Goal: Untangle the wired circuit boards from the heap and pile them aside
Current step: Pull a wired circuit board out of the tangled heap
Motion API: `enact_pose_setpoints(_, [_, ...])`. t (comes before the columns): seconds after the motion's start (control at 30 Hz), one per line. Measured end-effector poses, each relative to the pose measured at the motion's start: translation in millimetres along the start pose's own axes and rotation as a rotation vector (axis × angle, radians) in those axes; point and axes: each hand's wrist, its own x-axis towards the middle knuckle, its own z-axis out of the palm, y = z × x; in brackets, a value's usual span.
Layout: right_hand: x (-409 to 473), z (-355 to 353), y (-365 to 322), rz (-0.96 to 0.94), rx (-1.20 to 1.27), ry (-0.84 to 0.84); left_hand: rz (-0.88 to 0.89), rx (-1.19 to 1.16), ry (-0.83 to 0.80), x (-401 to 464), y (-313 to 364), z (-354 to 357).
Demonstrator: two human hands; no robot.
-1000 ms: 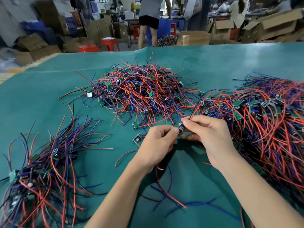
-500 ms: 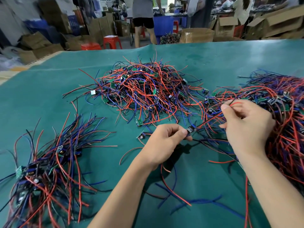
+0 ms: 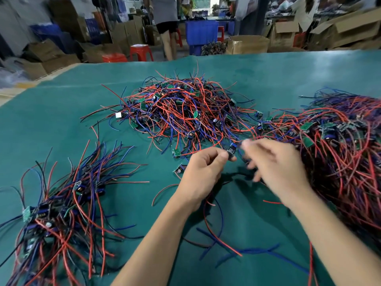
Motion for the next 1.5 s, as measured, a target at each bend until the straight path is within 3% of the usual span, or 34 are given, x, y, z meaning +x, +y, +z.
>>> enact_pose_setpoints(0.07, [-8,14,-1,-0.076,-0.01,-0.106,0.024,0.023,-0.035,-1,0,0])
enact_pose_setpoints(0.2, [-8,16,2,-0.111,0.033,-0.072,0.018,0.119,-0.049,-1,1,0])
enact_pose_setpoints(0.4, [-8,18,3,-0.238,-0.167,0.128,-0.024,0.134,-0.149,-1,1,-1])
enact_pose_setpoints(0.53, [5,0,3,-0.203,-0.179,0.335,-0.032,0.143,-0.217,-1,2,1])
enact_pose_setpoints(0.6, [12,-14,0,-0.103,-0.007,0.41,-0.034,0.178,-0.249,-2,3,0])
enact_pose_setpoints(0.67, [18,-30,-12,0.024,0.315,0.478,-0.033,0.233,-0.281,-2,2,-1])
enact_pose_setpoints(0.77, [24,-55,-41,0.063,0.575,0.499,-0.029,0.286,-0.255,-1,1,0])
enact_pose_setpoints(0.83, [24,-56,-66,0.016,0.6,0.384,-0.028,0.29,-0.214,-1,-1,1])
enact_pose_setpoints(0.9, [20,-35,-92,-0.012,0.533,0.156,-0.038,0.3,-0.189,-1,-2,2])
enact_pose_setpoints(0.97, [15,1,-115,-0.039,0.402,-0.076,-0.043,0.309,-0.173,-3,0,4])
enact_pose_setpoints(1.07, [13,66,-145,-0.179,0.156,-0.294,-0.026,0.297,-0.143,-10,10,4])
enact_pose_setpoints(1.2, [22,123,-164,-0.254,-0.21,-0.778,-0.094,0.499,-0.134,-16,1,-10])
enact_pose_setpoints(1.27, [39,132,-152,-0.322,-0.472,-0.774,-0.019,0.458,-0.089,-12,7,-5])
enact_pose_setpoints(1.33, [55,125,-130,-0.333,-0.671,-0.661,0.019,0.391,-0.086,-8,8,0])
enact_pose_setpoints(1.5, [69,91,-70,-0.243,-0.866,-0.615,-0.046,0.319,-0.116,0,-4,2])
